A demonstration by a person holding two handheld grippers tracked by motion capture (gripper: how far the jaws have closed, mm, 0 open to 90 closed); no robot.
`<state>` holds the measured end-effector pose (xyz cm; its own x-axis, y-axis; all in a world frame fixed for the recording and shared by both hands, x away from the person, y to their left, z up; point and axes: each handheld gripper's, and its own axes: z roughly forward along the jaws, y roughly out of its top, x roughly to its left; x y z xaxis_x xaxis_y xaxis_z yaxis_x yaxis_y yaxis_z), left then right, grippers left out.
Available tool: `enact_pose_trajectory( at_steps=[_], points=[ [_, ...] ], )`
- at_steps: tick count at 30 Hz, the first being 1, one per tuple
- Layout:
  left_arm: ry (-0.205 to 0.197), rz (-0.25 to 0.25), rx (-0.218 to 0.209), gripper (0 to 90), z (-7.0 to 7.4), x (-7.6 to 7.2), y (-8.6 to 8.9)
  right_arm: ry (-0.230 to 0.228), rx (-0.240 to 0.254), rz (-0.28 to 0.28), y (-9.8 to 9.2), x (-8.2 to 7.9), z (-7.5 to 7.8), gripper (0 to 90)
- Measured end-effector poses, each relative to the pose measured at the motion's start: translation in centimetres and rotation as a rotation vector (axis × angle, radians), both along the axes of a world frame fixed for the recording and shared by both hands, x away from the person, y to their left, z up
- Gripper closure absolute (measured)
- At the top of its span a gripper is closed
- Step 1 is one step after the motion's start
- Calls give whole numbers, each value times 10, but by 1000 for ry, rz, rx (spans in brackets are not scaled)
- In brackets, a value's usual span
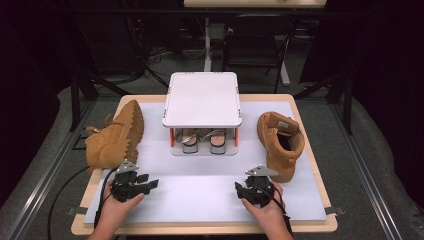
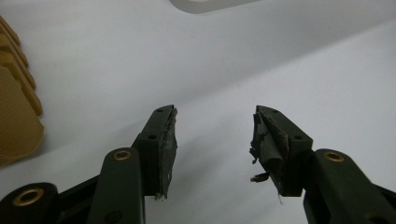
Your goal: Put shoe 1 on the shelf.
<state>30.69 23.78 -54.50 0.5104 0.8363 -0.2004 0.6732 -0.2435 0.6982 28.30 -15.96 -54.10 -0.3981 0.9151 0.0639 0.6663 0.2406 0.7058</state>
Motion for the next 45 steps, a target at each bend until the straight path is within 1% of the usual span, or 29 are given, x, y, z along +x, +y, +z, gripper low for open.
enact_pose_trajectory(
  at_steps=[1, 2, 3, 4, 5, 9, 11, 16, 17, 19, 20, 21, 23, 24, 27, 28, 29, 31, 35, 39, 40, 42, 45],
  points=[
    [5, -1, 1, 488, -1, 0, 0, 8, 2, -2, -1, 0, -1, 457],
    [-2, -9, 19, 488, -1, -1, -1, 5, 7, -1, -1, 0, -2, 457],
    [-2, -9, 19, 488, -1, -1, -1, 5, 7, -1, -1, 0, -2, 457],
    [-11, -12, 26, 488, 1, -3, -2, 4, 2, -2, -1, 0, -3, 457],
    [-16, -13, 23, 488, 1, -3, -2, 1, 0, -2, -1, 0, -2, 457],
    [-16, -13, 21, 487, 4, -4, 0, 2, -2, 6, 0, 0, -3, 458],
    [-16, -10, 13, 487, 7, -4, 3, 1, -12, 9, 1, -1, -2, 459],
    [-11, 1, -3, 488, 13, -5, 10, -12, -6, 15, 0, -1, -1, 441],
    [-12, 13, -15, 487, 16, -5, 15, -11, -7, 16, 0, -2, -1, 433],
    [-17, 20, -18, 486, 18, -5, 17, -12, -4, 13, 1, -2, -1, 430],
    [-21, 36, -27, 485, 22, -5, 22, -1, -7, 16, 1, -1, -1, 426],
    [-24, 43, -29, 482, 23, -5, 25, -1, -10, 17, 1, -1, -2, 423],
    [-22, 57, -43, 481, 27, -5, 29, 3, -13, 20, 1, -1, -1, 417],
    [-20, 59, -47, 476, 28, -5, 32, 2, -6, 21, 2, -1, -2, 411],
    [-22, 85, -67, 466, 34, -4, 41, 9, -7, 22, 3, -1, -1, 401],
    [-22, 85, -67, 465, 34, -4, 41, 10, -2, 23, 3, -1, -2, 401],
    [-23, 99, -71, 463, 37, -3, 46, 12, 0, 25, 3, -1, -2, 400],
    [-25, 117, -71, 462, 39, -3, 51, 13, -7, 31, 3, 0, -2, 395],
    [-20, 124, -68, 464, 40, -2, 58, 16, 5, 38, 3, 0, -1, 376],
    [-21, 147, -67, 467, 42, -2, 65, 11, 40, 42, 3, -1, 1, 351],
    [-12, 144, -63, 467, 43, -1, 66, 15, 46, 44, 3, -1, 1, 344],
    [-18, 155, -64, 468, 43, -1, 68, 22, 59, 41, 3, -1, 3, 335],
    [-14, 153, -61, 467, 43, -1, 69, 33, 90, 48, 2, 0, 4, 320]
  ],
)
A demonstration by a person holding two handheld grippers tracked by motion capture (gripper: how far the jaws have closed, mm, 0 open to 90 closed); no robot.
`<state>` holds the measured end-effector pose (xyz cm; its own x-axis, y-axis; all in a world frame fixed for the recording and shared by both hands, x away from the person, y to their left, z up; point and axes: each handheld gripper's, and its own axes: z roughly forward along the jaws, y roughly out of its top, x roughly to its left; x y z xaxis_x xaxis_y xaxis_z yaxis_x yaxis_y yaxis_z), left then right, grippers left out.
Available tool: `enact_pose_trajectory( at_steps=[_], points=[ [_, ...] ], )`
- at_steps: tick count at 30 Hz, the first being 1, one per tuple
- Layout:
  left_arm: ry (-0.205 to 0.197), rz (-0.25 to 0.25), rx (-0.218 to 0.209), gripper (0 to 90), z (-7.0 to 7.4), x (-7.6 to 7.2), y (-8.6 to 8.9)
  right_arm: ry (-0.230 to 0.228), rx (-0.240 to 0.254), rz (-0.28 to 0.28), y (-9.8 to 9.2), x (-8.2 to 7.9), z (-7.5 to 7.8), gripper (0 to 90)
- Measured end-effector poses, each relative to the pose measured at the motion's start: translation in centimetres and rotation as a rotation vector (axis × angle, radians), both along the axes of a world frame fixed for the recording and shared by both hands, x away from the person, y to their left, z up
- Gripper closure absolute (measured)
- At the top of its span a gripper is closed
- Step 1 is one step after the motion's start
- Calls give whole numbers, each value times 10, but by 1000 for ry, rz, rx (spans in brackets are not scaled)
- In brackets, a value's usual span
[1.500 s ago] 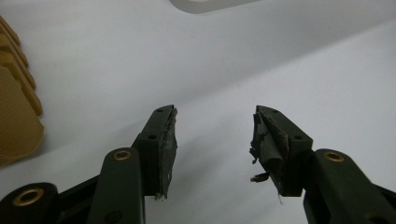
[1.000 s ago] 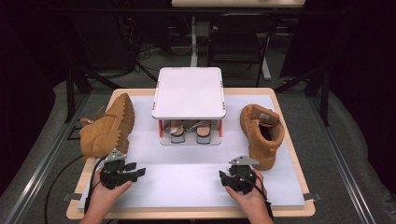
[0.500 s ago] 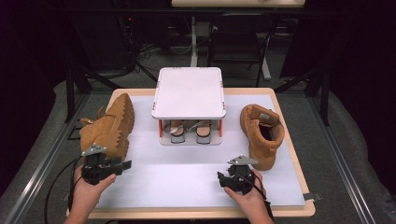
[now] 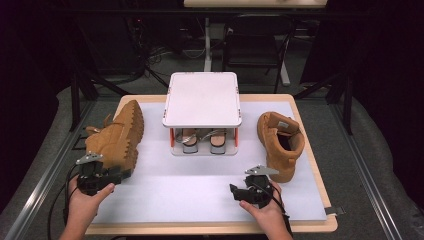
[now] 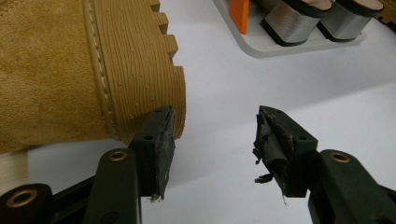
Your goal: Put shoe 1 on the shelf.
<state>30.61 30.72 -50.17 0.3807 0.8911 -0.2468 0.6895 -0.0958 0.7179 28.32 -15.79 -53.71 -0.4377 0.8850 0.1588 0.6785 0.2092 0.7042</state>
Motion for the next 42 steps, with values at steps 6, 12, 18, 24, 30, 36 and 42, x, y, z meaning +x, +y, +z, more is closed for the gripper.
enact_pose_trajectory(
  at_steps=[6, 12, 18, 24, 30, 36, 42],
  points=[
    [2, 2, 10, 468, -1, 1, 2, 4, 18, 7, -2, 2, 1, 369],
    [5, 0, 27, 479, 1, 1, 5, 71, -26, 35, -2, 4, -1, 593],
    [3, 15, 17, 488, 2, 1, 9, 33, -16, 16, -3, 4, 3, 622],
    [-2, 26, 26, 498, 5, 1, 15, -11, -1, 13, -5, 6, 4, 499],
    [-5, 46, 32, 500, 8, 3, 22, -1, -1, 1, -3, 7, 2, 418],
    [1, 64, 41, 503, 11, 8, 31, 4, -6, -13, -5, 7, 2, 443],
    [13, 79, 27, 502, 14, 16, 38, 1, -24, -8, -6, 7, 0, 529]
  ],
)
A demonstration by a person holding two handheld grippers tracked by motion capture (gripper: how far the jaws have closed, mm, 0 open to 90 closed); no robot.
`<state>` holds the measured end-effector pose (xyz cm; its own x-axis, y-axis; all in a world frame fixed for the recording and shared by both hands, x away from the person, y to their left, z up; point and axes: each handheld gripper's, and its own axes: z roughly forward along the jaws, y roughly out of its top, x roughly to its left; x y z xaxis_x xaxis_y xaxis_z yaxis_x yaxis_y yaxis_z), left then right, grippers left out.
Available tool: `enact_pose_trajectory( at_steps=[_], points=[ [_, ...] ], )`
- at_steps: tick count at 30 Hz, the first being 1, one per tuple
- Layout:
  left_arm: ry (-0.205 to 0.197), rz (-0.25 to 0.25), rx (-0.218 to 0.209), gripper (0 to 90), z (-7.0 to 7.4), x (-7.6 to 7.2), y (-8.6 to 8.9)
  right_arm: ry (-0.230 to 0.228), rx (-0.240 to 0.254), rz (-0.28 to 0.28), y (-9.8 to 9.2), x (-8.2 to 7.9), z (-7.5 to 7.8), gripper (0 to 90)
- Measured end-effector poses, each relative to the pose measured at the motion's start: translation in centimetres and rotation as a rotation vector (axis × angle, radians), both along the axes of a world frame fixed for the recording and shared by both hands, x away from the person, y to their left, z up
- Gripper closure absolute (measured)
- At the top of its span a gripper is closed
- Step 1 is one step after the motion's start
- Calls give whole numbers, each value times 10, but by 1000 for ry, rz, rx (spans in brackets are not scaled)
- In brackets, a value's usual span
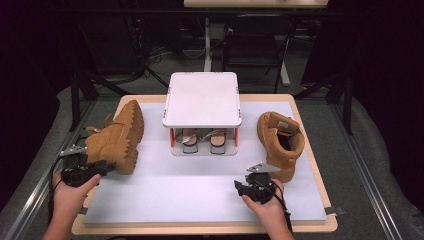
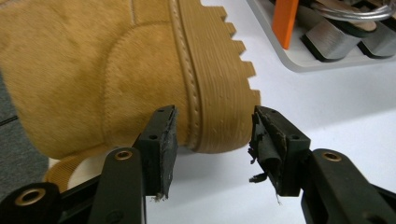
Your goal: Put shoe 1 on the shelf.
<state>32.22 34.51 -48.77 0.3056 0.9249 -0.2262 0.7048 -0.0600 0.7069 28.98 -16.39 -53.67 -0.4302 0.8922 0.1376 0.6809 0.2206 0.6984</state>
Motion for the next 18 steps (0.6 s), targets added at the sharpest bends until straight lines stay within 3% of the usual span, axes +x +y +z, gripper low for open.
enact_pose_trajectory(
  at_steps=[7, 12, 18],
  points=[
    [20, 30, 11, 485, 11, 14, 9, -1, -9, 13, -1, -1, 1, 584],
    [56, 56, 3, 446, 22, 28, 17, 0, -4, 8, 0, -2, -2, 528],
    [95, 108, 24, 402, 30, 47, 26, 7, 7, 6, -3, -1, -3, 502]
  ],
)
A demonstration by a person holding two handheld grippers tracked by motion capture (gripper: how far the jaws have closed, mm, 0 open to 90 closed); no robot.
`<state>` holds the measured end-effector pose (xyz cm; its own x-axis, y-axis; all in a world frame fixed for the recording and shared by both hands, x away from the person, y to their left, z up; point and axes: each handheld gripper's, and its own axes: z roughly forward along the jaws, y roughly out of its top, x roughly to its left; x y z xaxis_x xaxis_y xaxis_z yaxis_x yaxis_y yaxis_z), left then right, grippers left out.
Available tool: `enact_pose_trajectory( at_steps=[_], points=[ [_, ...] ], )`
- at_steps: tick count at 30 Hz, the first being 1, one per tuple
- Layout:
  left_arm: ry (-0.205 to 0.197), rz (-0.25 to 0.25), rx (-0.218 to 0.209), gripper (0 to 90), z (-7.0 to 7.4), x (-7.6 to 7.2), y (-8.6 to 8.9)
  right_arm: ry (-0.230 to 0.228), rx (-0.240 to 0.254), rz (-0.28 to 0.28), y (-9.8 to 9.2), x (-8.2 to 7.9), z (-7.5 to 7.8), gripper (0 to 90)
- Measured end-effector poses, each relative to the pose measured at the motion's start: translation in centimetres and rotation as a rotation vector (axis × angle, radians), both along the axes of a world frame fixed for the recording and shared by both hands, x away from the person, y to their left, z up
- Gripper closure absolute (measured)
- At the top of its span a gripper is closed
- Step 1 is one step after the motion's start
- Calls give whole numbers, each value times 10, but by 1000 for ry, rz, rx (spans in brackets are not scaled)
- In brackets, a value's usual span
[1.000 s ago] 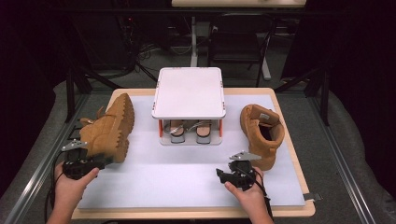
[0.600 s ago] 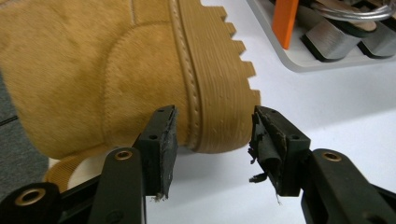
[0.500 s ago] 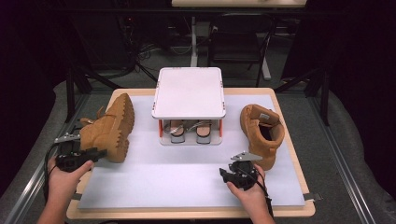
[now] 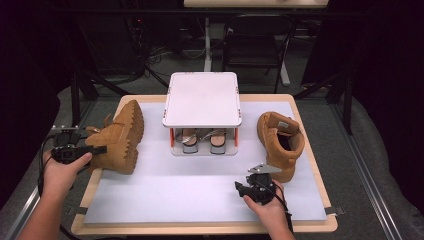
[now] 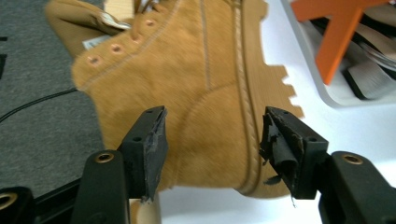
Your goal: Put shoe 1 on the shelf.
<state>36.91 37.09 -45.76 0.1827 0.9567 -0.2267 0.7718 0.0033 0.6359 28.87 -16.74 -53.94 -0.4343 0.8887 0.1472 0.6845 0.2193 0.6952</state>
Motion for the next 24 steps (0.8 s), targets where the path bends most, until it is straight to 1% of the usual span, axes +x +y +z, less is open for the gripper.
enact_pose_trajectory(
  at_steps=[3, 4, 5, 6, 9, 12, 13, 14, 16, 18, 21, 22, 23, 24],
  points=[
    [29, 18, -8, 373, -2, 6, 4, 5, 4, -7, -2, 1, 0, 483],
    [29, 18, -8, 362, -2, 6, 4, 6, 10, -10, -2, 1, -1, 482],
    [35, 31, -16, 352, -4, 8, 5, 7, 7, -11, -2, 1, -1, 482],
    [55, 47, -24, 346, -5, 10, 8, 7, 8, -12, -3, 1, -1, 481],
    [77, 64, -20, 316, -7, 13, 10, 7, 15, -15, -3, 1, -2, 472],
    [93, 78, -9, 312, -10, 16, 12, 18, 15, -12, -4, 1, -2, 463],
    [93, 78, -9, 312, -10, 16, 12, 17, 15, -10, -3, 2, -2, 461],
    [92, 89, -21, 309, -12, 17, 13, 20, 12, -6, -3, 2, -2, 461],
    [90, 93, -27, 303, -12, 18, 14, 22, 7, -2, -4, 1, -3, 459],
    [83, 95, -31, 303, -12, 18, 15, 22, 14, -6, -3, 1, -3, 457],
    [83, 115, -36, 299, -10, 18, 21, 23, 13, -1, -3, 2, -3, 454],
    [79, 112, -35, 296, -11, 18, 23, 24, 11, -1, -4, 2, -3, 454],
    [79, 113, -47, 295, -13, 19, 23, 21, 16, -4, -3, 2, -4, 453],
    [91, 109, -55, 293, -14, 19, 25, 21, 16, -4, -3, 2, -4, 452]
  ],
)
